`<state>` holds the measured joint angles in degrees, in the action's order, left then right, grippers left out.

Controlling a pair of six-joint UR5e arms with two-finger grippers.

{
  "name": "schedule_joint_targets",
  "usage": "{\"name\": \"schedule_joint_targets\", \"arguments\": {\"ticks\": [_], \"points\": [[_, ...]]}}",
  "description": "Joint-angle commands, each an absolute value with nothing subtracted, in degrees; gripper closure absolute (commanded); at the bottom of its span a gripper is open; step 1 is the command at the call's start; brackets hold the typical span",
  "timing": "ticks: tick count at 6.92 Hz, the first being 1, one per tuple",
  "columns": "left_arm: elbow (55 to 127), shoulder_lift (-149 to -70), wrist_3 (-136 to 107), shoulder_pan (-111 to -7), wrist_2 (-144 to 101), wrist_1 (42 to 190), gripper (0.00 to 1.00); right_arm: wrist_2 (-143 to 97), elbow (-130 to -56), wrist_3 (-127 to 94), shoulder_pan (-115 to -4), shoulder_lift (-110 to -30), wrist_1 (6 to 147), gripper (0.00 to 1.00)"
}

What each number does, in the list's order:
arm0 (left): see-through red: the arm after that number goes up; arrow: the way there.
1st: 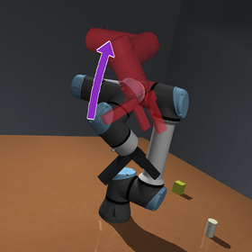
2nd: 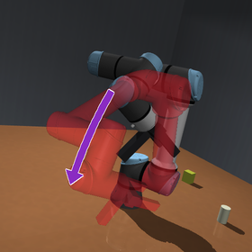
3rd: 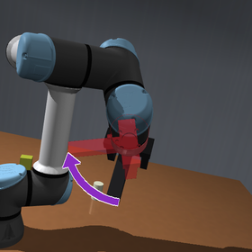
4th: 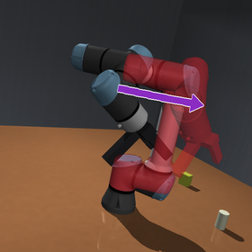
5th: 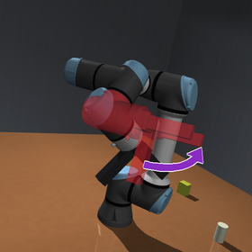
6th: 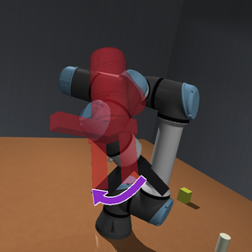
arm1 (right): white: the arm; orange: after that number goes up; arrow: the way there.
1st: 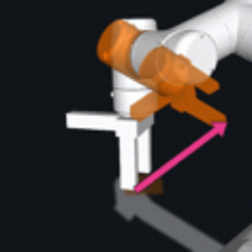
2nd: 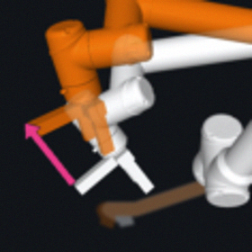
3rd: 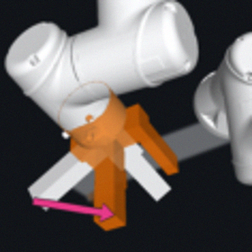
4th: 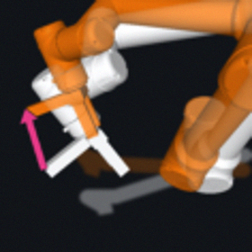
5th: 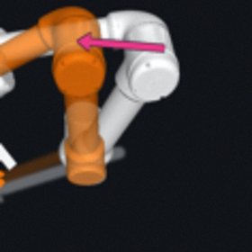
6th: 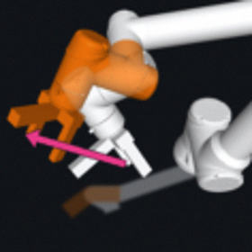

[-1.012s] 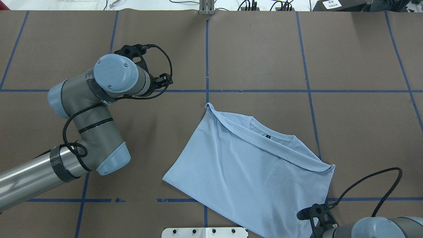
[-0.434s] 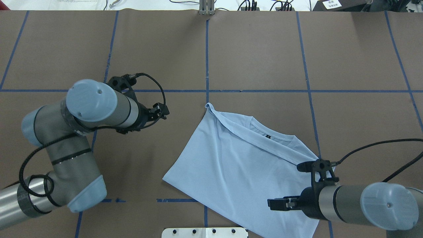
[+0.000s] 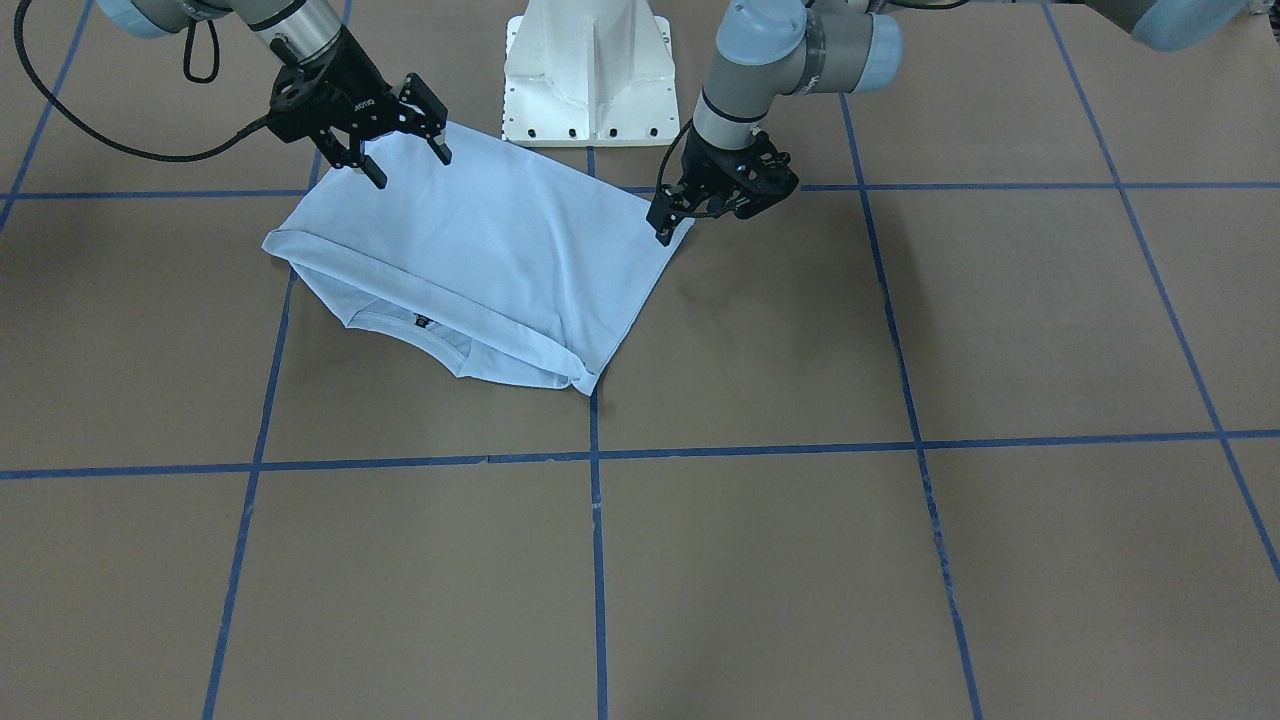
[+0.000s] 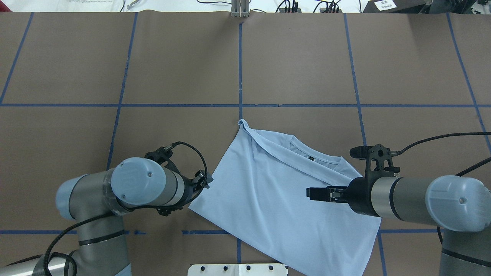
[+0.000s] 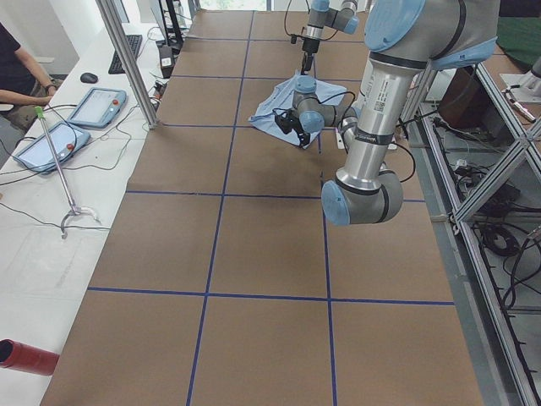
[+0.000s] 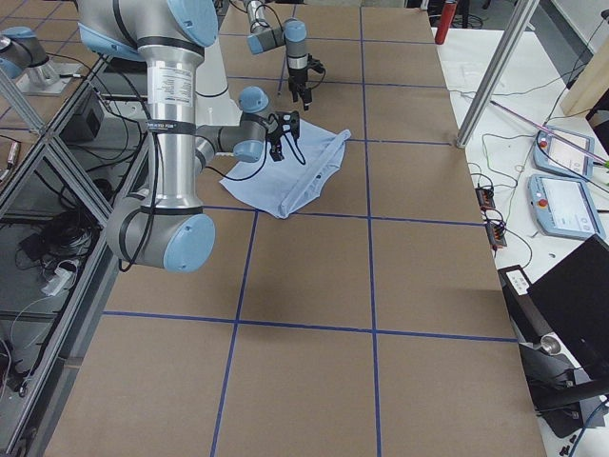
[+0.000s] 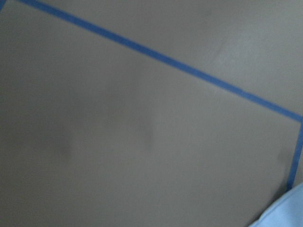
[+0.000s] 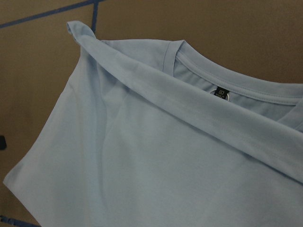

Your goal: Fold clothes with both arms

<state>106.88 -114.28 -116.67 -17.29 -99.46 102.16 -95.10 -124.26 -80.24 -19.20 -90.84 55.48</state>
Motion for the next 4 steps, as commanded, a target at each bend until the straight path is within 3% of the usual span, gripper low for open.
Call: {"name": "schedule_joint_targets", "arguments": {"ticks": [1,3,4], "points": [[106.4,-114.2,-120.8,-14.9,-97.7,102.0,0.1,-94.7,-122.8,-80.2,-19.9,-90.2,55.5,0.0],[106.3,-114.4,-121.1,-14.8,-97.6,102.0,0.27,-94.7,-121.7,-80.2,-20.3,-88.9,55.5,0.0],[105.8,-114.4,-121.2,-14.7,-97.6,102.0,0.4,-94.7,-121.8,-80.2,-20.4,-88.5,55.5,0.0]]}}
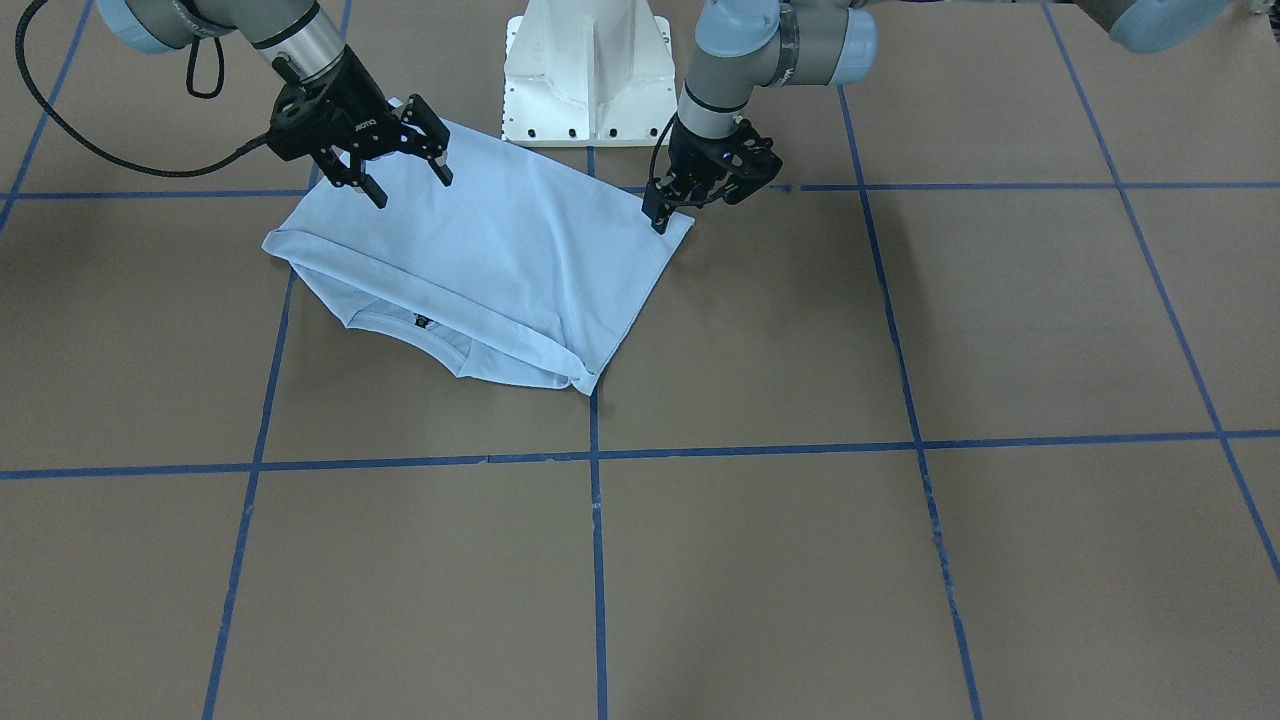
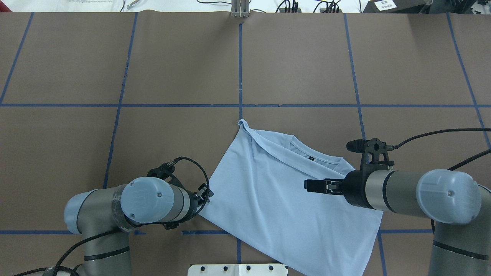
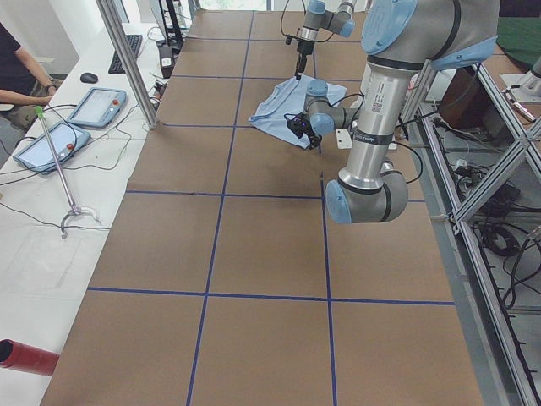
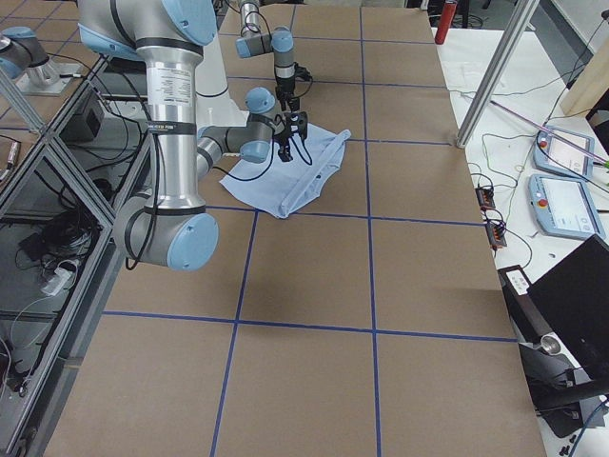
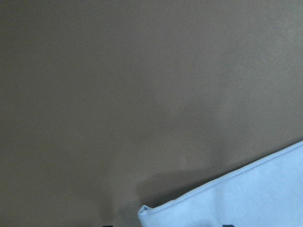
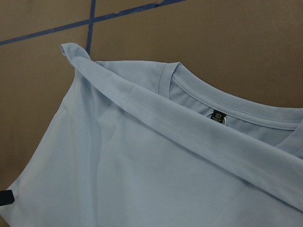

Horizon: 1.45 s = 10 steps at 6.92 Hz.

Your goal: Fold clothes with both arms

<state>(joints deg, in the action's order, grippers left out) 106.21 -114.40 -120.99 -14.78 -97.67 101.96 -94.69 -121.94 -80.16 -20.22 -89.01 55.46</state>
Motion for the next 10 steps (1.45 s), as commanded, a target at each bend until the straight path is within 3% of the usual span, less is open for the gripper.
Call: {"name": "schedule_joint_targets", "arguments": {"ticks": [1,2,3,4,5,10], "points": [[105.7,-114.3,-121.2,-14.7,-96.9,102.0,0.52,-95.0,-121.8,-80.1,-20.7,-88.5,55.5,0.0],[105.7,-114.2,-121.1,-14.6,-96.5,102.0,0.56,-95.2,-121.8,-80.1,-20.9,-88.5,55.5,0.0],[105.7,-114.2,-121.1,-14.5,-96.5,102.0,0.67,-95.2,-121.7,-80.1,-21.0,-88.5,55.5,0.0],[106.0,-114.3,-121.1,-14.5,-96.5,102.0,0.93,-95.2,-121.7,-80.1,-21.1,-88.4,55.5,0.0],[106.1,-114.6,-121.1,-14.5,-96.5,101.4,1.0,-95.2,-121.6,-80.1,-21.2,-88.5,55.5,0.0],[105.0,-117.9,-118.8,-24.6,-93.7,97.6,1.0,-95.3,-121.7,-80.1,-21.8,-88.5,55.0,0.0]]}}
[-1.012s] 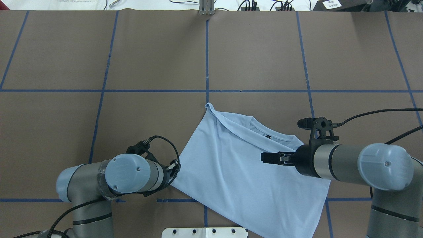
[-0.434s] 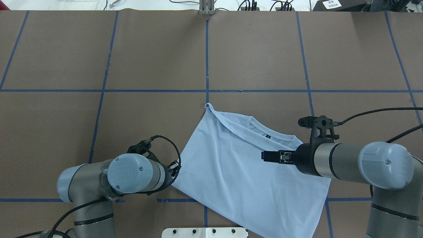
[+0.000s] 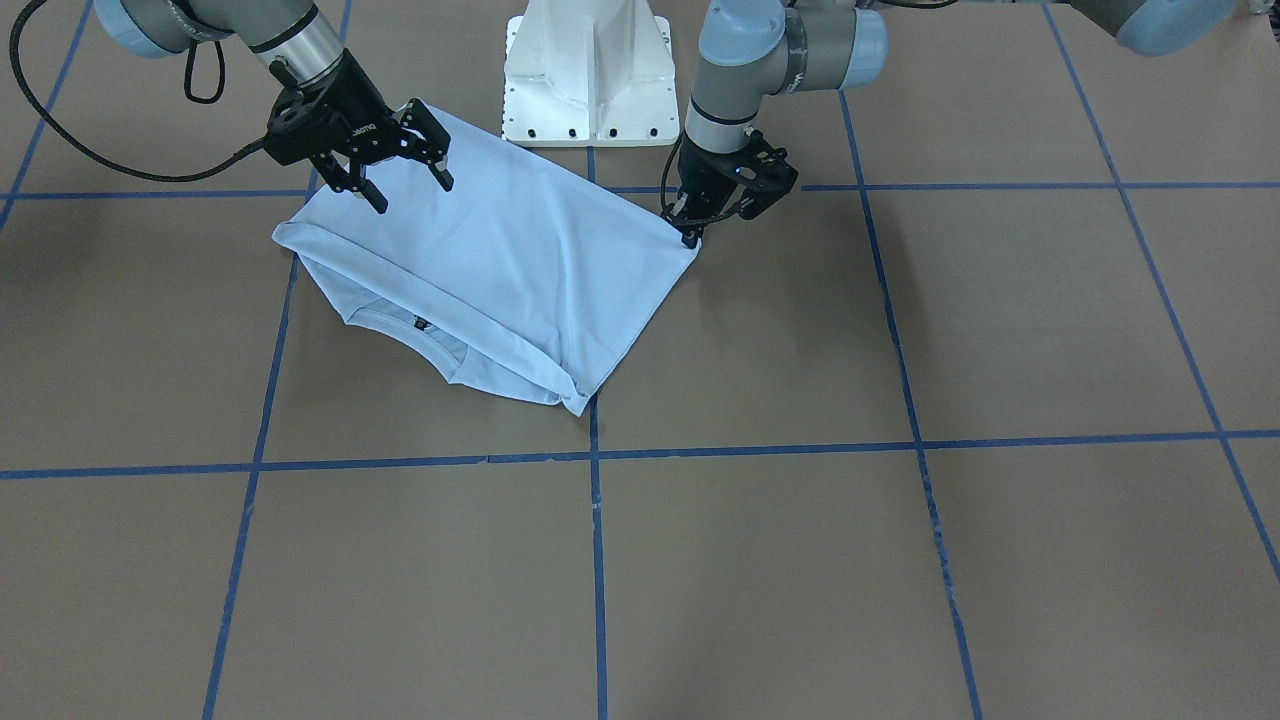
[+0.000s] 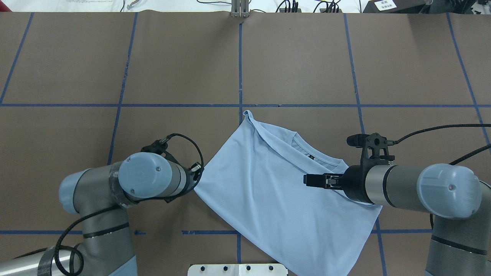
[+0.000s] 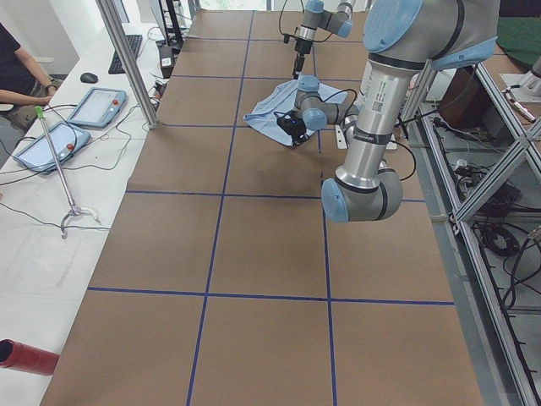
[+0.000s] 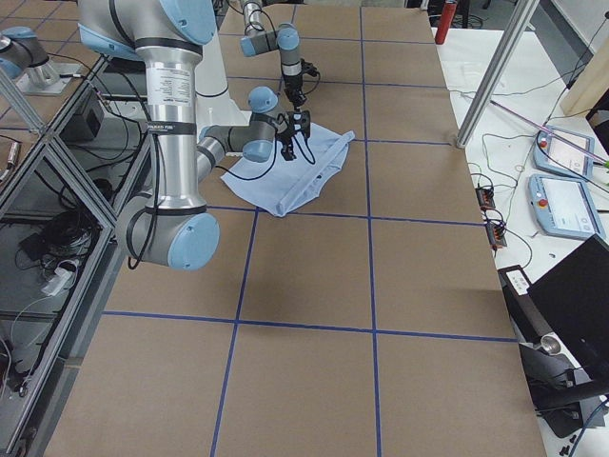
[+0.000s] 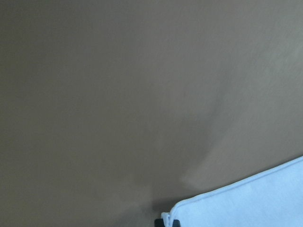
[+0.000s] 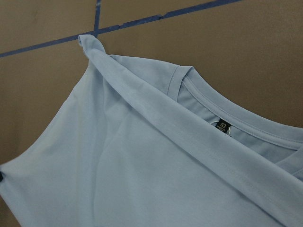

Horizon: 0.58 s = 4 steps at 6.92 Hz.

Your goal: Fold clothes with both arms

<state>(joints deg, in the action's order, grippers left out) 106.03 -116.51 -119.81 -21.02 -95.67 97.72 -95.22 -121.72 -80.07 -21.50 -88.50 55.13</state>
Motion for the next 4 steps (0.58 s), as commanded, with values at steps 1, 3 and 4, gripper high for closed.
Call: {"name": "schedule_joint_targets", "arguments": {"ticks": [1,3,4], "points": [[100.2,-121.4,-114.7,-26.7,-91.3,97.7,1.0,-95.2,-121.6,-80.1,-22.0,-88.4,55.0,0.0],[90.4,-127.2,-105.8,-32.3,-91.1,102.4,1.0,-95.3,-121.6,-80.1,-23.2,-88.4,55.0,0.0],[86.2,-127.8,-98.6,-34.9,-89.8,107.4,1.0,-95.3,-120.7,-80.0,-23.7,-88.4,54.9,0.0]]}}
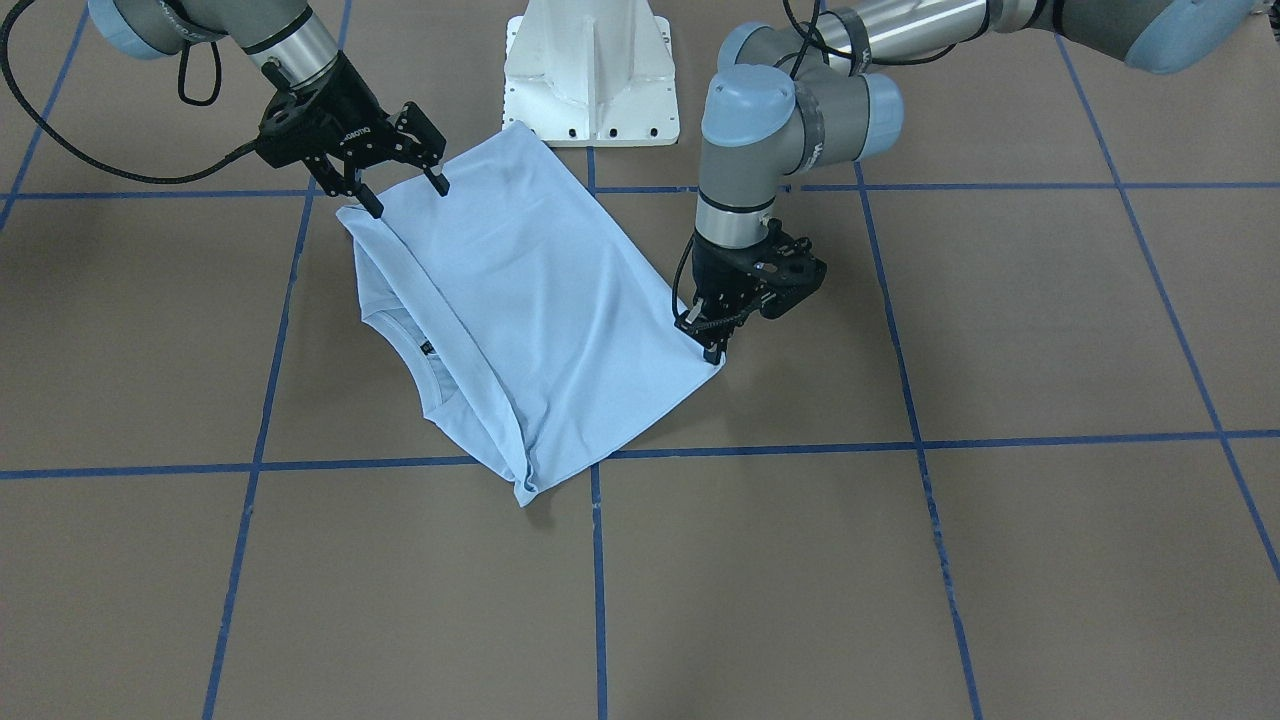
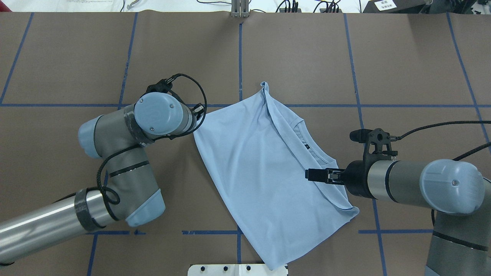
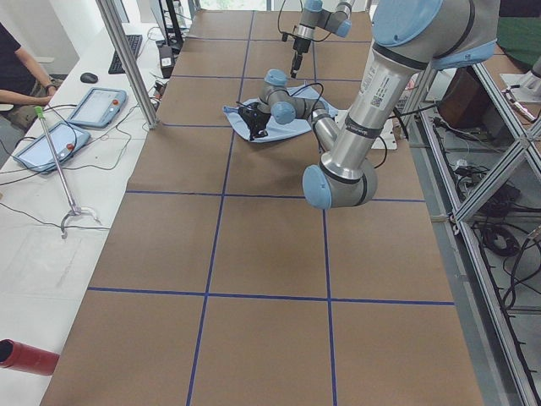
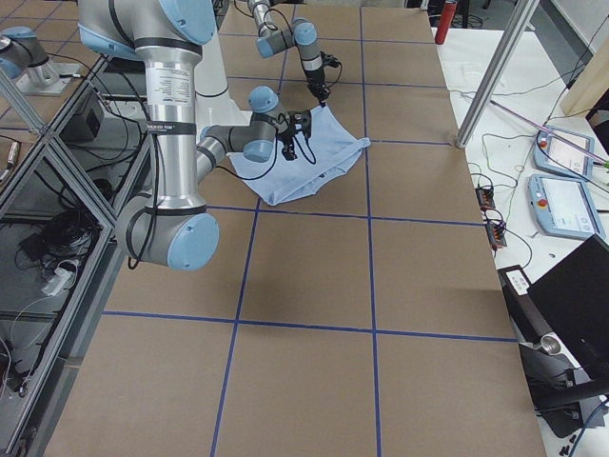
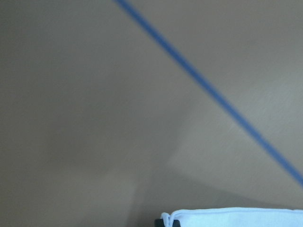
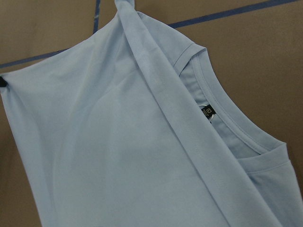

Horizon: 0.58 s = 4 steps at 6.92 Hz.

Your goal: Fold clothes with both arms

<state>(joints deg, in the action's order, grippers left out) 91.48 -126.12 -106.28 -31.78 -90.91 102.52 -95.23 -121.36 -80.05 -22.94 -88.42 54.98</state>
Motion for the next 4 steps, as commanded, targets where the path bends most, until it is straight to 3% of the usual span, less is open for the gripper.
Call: {"name": "schedule_joint_targets", "arguments": {"ticks": [1,3,4], "points": [[80.7,-128.5,-93.3,-36.7,-88.5,113.4,1.0,-95.2,-119.6,-80.0,-24.0,-87.0,54.9,0.0],[63.4,-137.3,-84.2,-38.8,-85.7,126.6,1.0,-95.2,-117.2,-80.0,-24.4,-84.6,54.9,0.0],[60.2,-139.1,-83.5,-38.8,-85.6,130.8,1.0,-95.3,-117.2,-80.1,-24.4,-84.5,54.9,0.0]]}}
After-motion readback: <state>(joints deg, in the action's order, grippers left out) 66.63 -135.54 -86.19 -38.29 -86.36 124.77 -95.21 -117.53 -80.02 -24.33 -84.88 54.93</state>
